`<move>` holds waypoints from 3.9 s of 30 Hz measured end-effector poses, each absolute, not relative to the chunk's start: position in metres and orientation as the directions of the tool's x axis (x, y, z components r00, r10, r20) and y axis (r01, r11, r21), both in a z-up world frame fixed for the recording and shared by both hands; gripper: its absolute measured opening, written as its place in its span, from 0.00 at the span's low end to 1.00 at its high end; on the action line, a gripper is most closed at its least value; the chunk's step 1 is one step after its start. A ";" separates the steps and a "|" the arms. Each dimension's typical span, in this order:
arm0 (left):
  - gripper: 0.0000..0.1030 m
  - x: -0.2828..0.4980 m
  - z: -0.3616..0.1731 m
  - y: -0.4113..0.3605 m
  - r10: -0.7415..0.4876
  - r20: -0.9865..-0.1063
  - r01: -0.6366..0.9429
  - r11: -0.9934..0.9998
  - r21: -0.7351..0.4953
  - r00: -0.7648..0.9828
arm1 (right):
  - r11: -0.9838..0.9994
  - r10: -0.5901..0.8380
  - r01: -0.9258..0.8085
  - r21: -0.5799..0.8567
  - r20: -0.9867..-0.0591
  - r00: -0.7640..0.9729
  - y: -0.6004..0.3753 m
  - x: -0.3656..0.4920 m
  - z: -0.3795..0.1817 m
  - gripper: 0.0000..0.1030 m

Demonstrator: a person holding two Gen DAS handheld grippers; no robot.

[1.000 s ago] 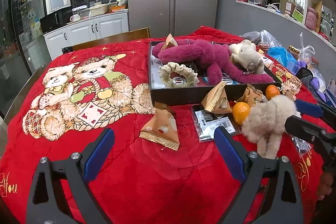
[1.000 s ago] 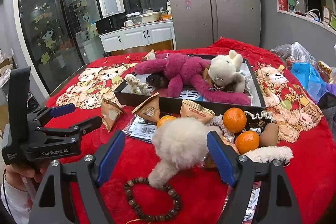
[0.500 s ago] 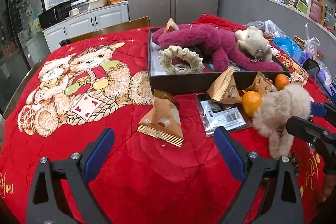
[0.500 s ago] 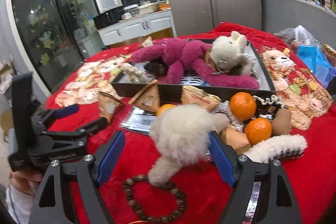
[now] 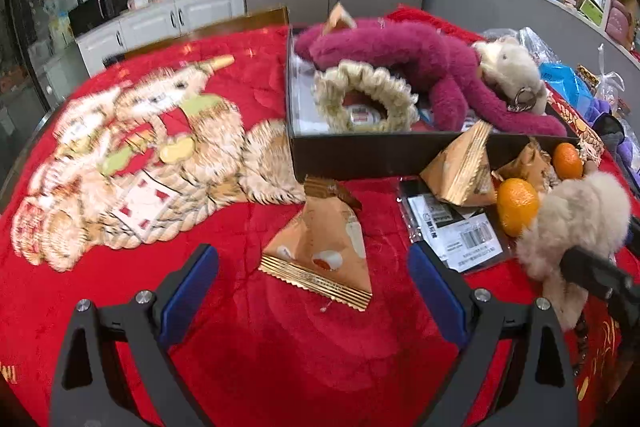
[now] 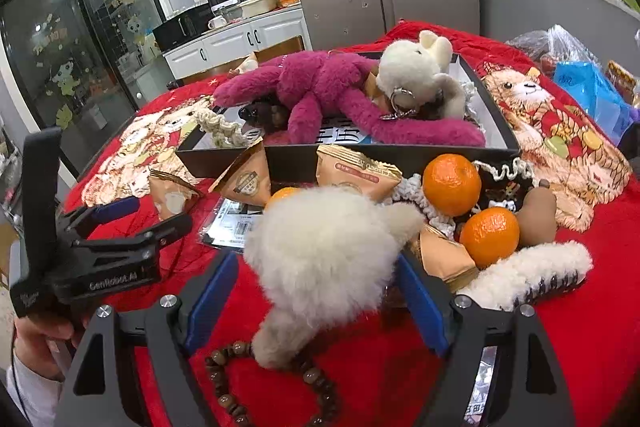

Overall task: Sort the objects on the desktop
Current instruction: 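Reach the left tool to a gold snack packet while the right tool reaches the fluffy cream dog, then close the left tool on the gold packet while the right tool closes on the cream dog, then lift and carry the packet with the left tool while the right tool carries the dog to the box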

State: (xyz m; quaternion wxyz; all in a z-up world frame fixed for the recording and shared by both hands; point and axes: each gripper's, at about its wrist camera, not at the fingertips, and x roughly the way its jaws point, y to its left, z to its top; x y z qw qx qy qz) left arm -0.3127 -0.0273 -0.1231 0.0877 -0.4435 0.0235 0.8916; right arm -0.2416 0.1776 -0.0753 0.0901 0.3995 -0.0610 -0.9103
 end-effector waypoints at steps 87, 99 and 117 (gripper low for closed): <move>0.13 -0.241 -0.063 0.005 0.230 -0.650 -0.242 -0.968 -0.073 -0.725 | -0.976 -0.216 0.196 0.097 -0.576 -0.789 0.145 -0.209 -0.038 0.22; 0.13 -0.242 -0.037 0.011 0.210 -0.639 -0.224 -0.973 -0.060 -0.740 | -0.977 -0.214 0.176 0.121 -0.556 -0.803 0.153 -0.210 -0.019 0.22; 0.13 -0.341 0.044 0.066 0.218 -0.574 -0.253 -0.967 -0.019 -0.789 | -0.978 -0.206 0.156 0.137 -0.557 -0.804 0.182 -0.288 0.041 0.22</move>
